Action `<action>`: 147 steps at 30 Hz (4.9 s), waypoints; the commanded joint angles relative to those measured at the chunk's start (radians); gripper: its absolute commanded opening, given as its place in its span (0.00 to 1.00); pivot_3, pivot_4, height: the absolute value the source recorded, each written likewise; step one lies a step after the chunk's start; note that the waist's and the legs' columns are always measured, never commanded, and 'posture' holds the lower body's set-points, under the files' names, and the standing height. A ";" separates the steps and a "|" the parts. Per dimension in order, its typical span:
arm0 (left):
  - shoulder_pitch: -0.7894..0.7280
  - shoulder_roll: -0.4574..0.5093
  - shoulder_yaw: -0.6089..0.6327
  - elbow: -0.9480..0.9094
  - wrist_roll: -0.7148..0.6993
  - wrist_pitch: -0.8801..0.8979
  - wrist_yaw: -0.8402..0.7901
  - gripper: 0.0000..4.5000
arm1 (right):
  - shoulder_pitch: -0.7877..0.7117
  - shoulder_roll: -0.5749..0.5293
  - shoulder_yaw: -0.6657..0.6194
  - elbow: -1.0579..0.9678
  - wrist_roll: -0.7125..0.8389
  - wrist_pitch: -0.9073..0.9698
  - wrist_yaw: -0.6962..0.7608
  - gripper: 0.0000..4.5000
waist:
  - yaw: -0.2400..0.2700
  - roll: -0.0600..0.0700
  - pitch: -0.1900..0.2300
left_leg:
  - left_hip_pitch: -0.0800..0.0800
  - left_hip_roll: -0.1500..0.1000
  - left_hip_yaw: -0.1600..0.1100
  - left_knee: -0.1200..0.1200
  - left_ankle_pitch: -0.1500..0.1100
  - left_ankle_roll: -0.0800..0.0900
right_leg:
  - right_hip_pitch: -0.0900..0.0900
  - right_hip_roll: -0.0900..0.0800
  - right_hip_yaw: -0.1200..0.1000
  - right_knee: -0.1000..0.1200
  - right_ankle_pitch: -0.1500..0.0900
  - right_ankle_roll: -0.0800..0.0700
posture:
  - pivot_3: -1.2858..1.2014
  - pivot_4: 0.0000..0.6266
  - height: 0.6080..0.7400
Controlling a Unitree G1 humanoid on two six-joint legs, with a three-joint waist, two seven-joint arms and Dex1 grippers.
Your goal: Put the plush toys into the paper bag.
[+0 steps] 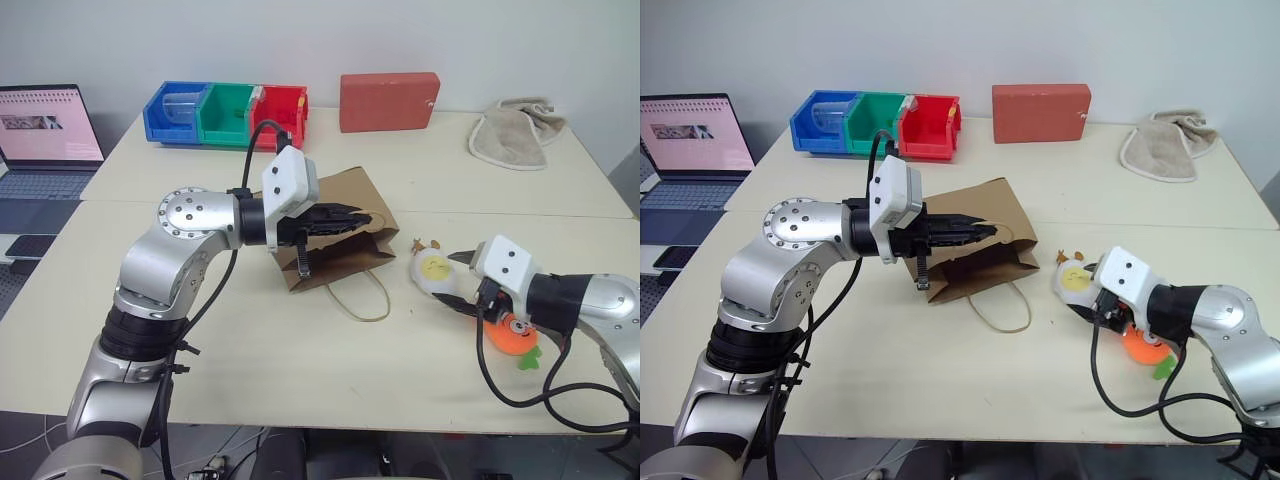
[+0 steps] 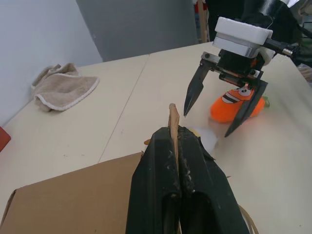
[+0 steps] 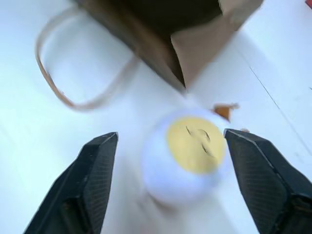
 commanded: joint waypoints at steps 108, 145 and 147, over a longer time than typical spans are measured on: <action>0.065 -0.019 -0.005 -0.111 -0.107 0.058 0.003 0.00 | 0.370 -0.222 -0.404 0.085 0.037 0.024 0.324 0.99 | 0.006 0.000 0.000 | -0.001 -0.002 0.000 0.005 0.000 0.000 | 0.002 -0.001 0.002 0.000 0.000 -0.001 | 0.52 0.24 1.00; 0.013 -0.007 0.078 -0.120 -0.216 0.157 0.047 0.00 | -0.288 0.220 0.203 -0.045 0.240 0.361 -0.018 0.00 | 0.006 0.000 0.000 | -0.002 -0.002 -0.003 0.004 0.000 0.000 | 0.002 0.000 0.000 0.000 0.002 0.002 | 0.52 0.24 1.00; 0.009 -0.003 0.082 -0.120 -0.219 0.162 0.048 0.00 | -0.298 0.244 0.232 -0.033 0.225 0.357 -0.030 0.00 | 0.007 0.000 0.000 | -0.002 -0.002 -0.003 0.004 0.000 0.000 | 0.001 0.000 0.000 0.000 0.002 0.002 | 0.52 0.24 1.00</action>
